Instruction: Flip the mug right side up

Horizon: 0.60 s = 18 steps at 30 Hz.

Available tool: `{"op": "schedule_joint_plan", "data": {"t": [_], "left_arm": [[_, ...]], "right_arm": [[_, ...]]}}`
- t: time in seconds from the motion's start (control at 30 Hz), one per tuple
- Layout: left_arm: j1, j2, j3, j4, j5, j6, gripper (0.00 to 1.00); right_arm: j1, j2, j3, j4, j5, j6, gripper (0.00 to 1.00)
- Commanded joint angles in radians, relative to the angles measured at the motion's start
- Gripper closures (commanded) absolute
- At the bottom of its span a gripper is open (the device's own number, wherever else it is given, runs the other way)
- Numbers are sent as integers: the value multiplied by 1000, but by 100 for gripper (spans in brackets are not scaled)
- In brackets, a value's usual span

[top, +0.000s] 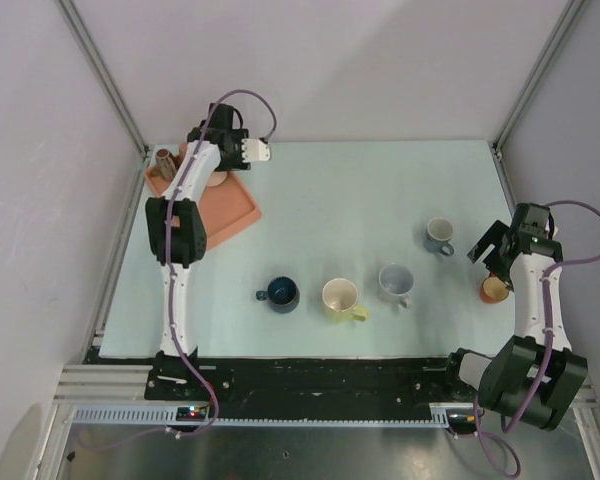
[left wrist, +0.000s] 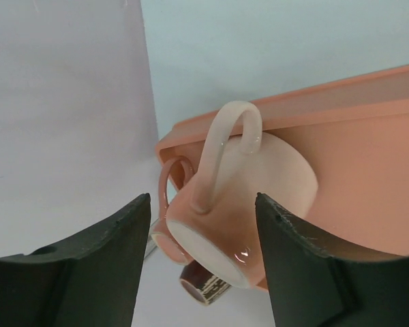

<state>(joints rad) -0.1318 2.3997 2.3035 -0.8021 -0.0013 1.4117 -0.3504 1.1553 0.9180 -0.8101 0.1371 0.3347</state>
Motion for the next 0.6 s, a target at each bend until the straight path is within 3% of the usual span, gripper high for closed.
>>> {"op": "schedule_joint_plan", "data": {"t": [0.0,0.37,0.5,0.57], "left_arm": [[-12,44,18,82,-99,99,34],[-12,81,-29,185,-78,119,36],[-12,95,-36,197,-85,152,44],[-12,95,-53,199,-103,167,52]], "right_arm": [[8,1,59,-21,-20,-16,1],[15,-4,89,-48,-53,-22,1],[21,-2,107,-60,-60,-23,1],[27,-2,114,-65,-65,-23,0]]}}
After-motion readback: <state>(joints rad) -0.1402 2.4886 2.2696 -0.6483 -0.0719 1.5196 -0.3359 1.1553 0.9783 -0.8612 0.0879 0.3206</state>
